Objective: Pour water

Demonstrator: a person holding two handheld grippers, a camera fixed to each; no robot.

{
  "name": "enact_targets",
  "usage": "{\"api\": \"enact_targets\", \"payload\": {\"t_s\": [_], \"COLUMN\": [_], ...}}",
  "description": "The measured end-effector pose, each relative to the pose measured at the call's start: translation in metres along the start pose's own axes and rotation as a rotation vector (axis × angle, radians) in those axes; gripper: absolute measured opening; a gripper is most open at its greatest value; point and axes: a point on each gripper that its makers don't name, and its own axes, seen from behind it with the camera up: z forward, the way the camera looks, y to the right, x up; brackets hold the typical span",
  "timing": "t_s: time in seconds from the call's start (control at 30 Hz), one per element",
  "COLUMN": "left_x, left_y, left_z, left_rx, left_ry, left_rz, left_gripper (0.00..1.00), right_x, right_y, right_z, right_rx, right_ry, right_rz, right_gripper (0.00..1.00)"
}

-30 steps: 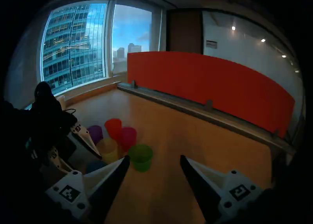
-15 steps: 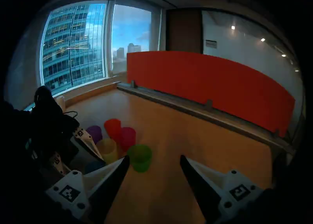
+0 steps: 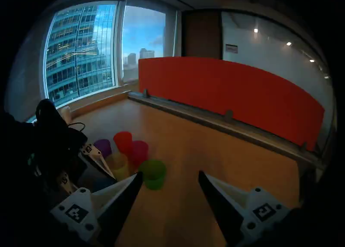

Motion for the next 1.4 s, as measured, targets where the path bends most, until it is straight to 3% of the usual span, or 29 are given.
{"api": "enact_targets", "payload": {"t_s": [0.63, 0.9, 1.4], "left_x": [0.008, 0.024, 0.052], "left_y": [0.007, 0.001, -0.012], "left_z": [-0.008, -0.021, -0.049], "left_rx": [-0.030, -0.018, 0.024], "left_ry": [0.032, 0.091, 0.190], "left_rz": [-0.014, -0.046, -0.059], "left_gripper": [0.89, 0.89, 0.89], "right_x": [0.004, 0.005, 0.005], "right_y": [0.001, 0.001, -0.001], "right_z": [-0.002, -0.002, 0.002], "right_rx": [-0.007, -0.009, -0.008], "right_ry": [0.010, 0.012, 0.014], "right_rz": [0.002, 0.000, -0.003], "right_gripper": [1.00, 1.00, 0.99]}}
